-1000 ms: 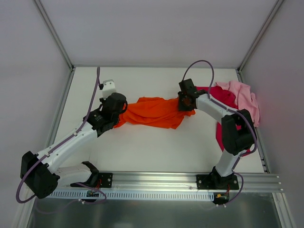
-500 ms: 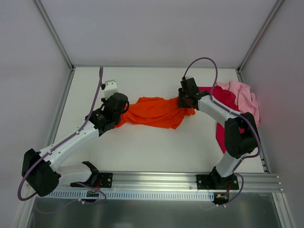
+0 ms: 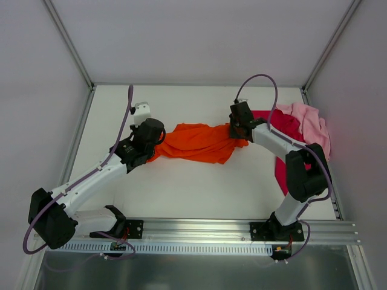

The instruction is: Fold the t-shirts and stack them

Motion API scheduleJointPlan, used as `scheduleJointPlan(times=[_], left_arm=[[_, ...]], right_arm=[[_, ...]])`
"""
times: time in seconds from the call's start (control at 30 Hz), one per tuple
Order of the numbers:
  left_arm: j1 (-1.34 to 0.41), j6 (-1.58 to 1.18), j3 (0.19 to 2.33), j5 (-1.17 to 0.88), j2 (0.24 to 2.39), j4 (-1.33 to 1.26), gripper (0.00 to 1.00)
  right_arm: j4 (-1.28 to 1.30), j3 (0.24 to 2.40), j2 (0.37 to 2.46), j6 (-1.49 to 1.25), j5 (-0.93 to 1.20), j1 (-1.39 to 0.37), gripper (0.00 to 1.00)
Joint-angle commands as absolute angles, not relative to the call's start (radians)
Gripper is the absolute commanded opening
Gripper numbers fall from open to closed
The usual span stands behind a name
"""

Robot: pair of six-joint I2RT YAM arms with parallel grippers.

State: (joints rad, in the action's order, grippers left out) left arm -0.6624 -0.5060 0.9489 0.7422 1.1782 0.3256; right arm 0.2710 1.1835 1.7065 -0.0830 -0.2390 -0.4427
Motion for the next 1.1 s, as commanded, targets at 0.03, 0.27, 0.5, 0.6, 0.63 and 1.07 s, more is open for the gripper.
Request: scheduleJointPlan(times=[0.03,0.27,0.5,0.6,0.63,1.07], left_arm=[[-0.675,-0.503,0.966,0.770,1.181,0.304,0.00],[-0.676,-0.503,0.966,0.772,1.187,0.302,0.00],[-0.683,-0.502,0.973,0.770,1.204,0.295,0.00],[-0.689,-0.500,0.977,0.773,1.218,0.291,0.00],[-0.690,-0.500,0.980,0.776,1.224,0.290,0.00],[-0.699,-0.502,0.983,0.778,1.223,0.291,0.00]], right_arm=[[0.204,1.178,1.655,-0.068,-0.273,-0.448,0.31],[0.147,1.154,1.641,-0.058,-0.212,-0.448,0.08],[0.155,1.176,1.637,-0.051,-0.196,-0.456,0.01],[0.204,1.248,1.611,-0.032,-0.164,-0.469,0.01],[0.236,1.268,1.595,-0.009,-0.170,-0.475,0.01],[0.402,1.368,1.408,0.074,-0.222,-0.485,0.01]])
